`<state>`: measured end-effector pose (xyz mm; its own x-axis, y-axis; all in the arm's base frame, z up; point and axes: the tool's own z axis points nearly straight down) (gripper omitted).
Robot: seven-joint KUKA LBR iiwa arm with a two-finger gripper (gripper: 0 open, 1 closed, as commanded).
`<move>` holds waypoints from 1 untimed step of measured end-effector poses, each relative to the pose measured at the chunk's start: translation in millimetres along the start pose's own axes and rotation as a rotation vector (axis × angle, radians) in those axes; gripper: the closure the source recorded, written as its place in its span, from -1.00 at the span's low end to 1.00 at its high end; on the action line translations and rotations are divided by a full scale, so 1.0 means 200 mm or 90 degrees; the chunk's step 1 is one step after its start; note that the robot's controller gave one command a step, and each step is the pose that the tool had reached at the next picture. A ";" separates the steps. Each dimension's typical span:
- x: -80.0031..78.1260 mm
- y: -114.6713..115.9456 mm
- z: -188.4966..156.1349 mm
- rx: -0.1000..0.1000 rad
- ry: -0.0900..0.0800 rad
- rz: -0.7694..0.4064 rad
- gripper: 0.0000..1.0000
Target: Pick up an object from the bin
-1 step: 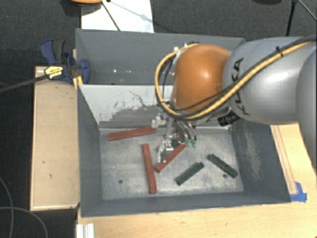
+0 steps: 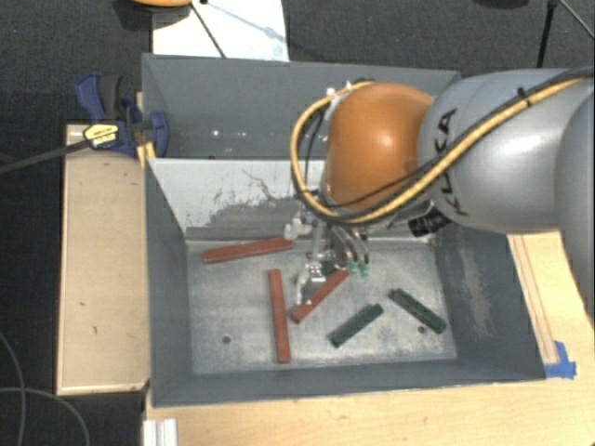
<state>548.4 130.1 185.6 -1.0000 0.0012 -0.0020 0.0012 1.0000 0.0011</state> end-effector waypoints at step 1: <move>0.05 -0.12 0.24 -0.001 -0.004 0.004 -1.00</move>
Offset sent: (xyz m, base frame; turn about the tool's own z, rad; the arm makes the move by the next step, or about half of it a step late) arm -0.0168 -0.0657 -0.1156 0.0196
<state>537.6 106.6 137.4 -0.9999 0.0080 -0.0084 0.0080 1.0000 0.0032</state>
